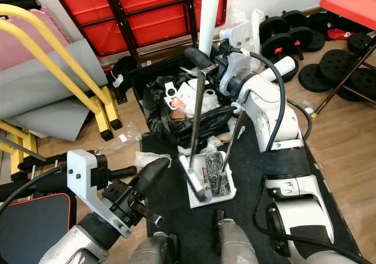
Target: Sweep floor
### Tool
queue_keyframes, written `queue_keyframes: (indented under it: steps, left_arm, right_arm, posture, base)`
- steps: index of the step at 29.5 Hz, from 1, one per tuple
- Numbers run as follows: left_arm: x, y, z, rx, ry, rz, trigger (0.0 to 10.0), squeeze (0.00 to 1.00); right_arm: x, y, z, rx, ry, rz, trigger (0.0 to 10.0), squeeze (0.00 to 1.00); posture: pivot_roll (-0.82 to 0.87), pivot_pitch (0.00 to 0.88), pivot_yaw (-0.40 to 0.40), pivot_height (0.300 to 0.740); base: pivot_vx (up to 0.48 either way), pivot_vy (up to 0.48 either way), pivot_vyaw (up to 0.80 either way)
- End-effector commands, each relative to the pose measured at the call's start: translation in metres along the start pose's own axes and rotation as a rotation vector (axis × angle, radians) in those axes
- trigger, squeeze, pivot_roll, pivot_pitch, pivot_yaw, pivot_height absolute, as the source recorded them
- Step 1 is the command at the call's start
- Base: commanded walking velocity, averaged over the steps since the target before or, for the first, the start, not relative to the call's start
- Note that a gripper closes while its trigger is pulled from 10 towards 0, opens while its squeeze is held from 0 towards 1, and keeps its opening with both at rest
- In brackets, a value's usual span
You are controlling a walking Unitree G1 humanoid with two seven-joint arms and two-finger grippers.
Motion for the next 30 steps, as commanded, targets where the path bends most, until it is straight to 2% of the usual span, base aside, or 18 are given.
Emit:
queue_keyframes:
  steps: [1,4,9,13,15,17,18,22,24,26,27,30]
  left_arm:
    - [-0.002,-0.005,0.002,-0.033,0.022,0.021,10.0,0.00]
    - [-0.002,-0.005,0.002,-0.033,0.021,0.023,10.0,0.00]
    - [-0.002,-0.006,0.001,-0.032,0.021,0.024,10.0,0.00]
    - [-0.003,-0.006,0.000,-0.031,0.021,0.023,10.0,0.00]
    - [-0.005,-0.007,-0.003,-0.030,0.023,0.019,10.0,0.00]
    - [-0.006,-0.008,-0.004,-0.031,0.025,0.015,10.0,0.00]
    - [-0.007,-0.010,-0.005,-0.034,0.027,0.010,10.0,0.00]
    - [-0.009,-0.012,-0.006,-0.042,0.034,-0.005,10.0,0.00]
    - [-0.013,-0.015,-0.008,-0.048,0.048,-0.016,10.0,0.00]
    - [-0.036,-0.013,-0.013,-0.026,0.167,-0.013,10.0,0.00]
    - [-0.036,-0.013,-0.013,-0.026,0.167,-0.013,10.0,0.00]
    - [-0.058,-0.010,-0.018,-0.005,0.267,-0.035,10.0,0.00]
  right_arm:
    - [-0.007,0.024,-0.003,0.084,0.050,-0.042,10.0,0.00]
    - [-0.008,0.033,-0.005,0.111,0.066,-0.094,10.0,0.00]
    - [-0.011,0.036,-0.005,0.113,0.081,-0.111,10.0,0.00]
    - [-0.017,0.028,-0.004,0.087,0.115,-0.112,10.0,0.00]
    - [-0.027,0.013,-0.001,0.034,0.174,-0.074,10.0,0.00]
    - [-0.031,0.007,0.000,0.013,0.205,-0.066,10.0,0.00]
    - [-0.036,0.002,0.002,-0.019,0.248,-0.061,10.0,0.00]
    - [-0.039,-0.001,0.005,-0.042,0.285,-0.062,10.0,0.00]
    - [-0.042,-0.003,0.008,-0.063,0.320,-0.056,10.0,0.00]
    - [-0.050,-0.008,0.019,-0.108,0.399,-0.013,10.0,0.00]
    - [-0.050,-0.008,0.019,-0.108,0.399,-0.013,10.0,0.00]
    - [-0.059,-0.017,0.035,-0.152,0.469,-0.001,10.0,0.00]
  posture:
    - [0.01,0.315,0.010,0.740]
    - [0.01,0.314,0.010,0.740]
    - [0.01,0.310,0.009,0.740]
    - [0.00,0.302,0.004,0.740]
    - [0.00,0.292,-0.001,0.740]
    - [-0.01,0.282,-0.004,0.740]
    - [0.00,0.259,-0.007,0.740]
    - [0.00,0.242,-0.009,0.740]
    - [-0.01,0.212,-0.011,0.740]
    - [-0.04,0.170,-0.007,0.740]
    - [-0.04,0.170,-0.007,0.740]
    - [-0.05,0.131,0.006,0.740]
  base:
    - [0.000,0.000,0.00]
    - [0.000,0.000,0.00]
    - [0.000,0.000,0.00]
    - [0.000,0.000,0.00]
    - [0.000,0.000,0.00]
    - [0.000,0.000,0.00]
    - [0.000,0.000,0.79]
    - [0.000,0.000,0.78]
    - [0.000,0.000,0.78]
    - [0.000,0.000,0.77]
    - [0.000,0.000,0.77]
    - [0.000,0.000,0.76]
Point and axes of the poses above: a point about 5 cm out from each wrist's last joint towards the gripper, its own z axis pointing back from the gripper into the wrist, its own y axis along the axis of the wrist's last joint, x = y × z, the point moved 2 cm from there along -z, pointing out of the wrist towards the gripper, and after that the axes turned 11 degrees about -z, right-handed, at the moved point
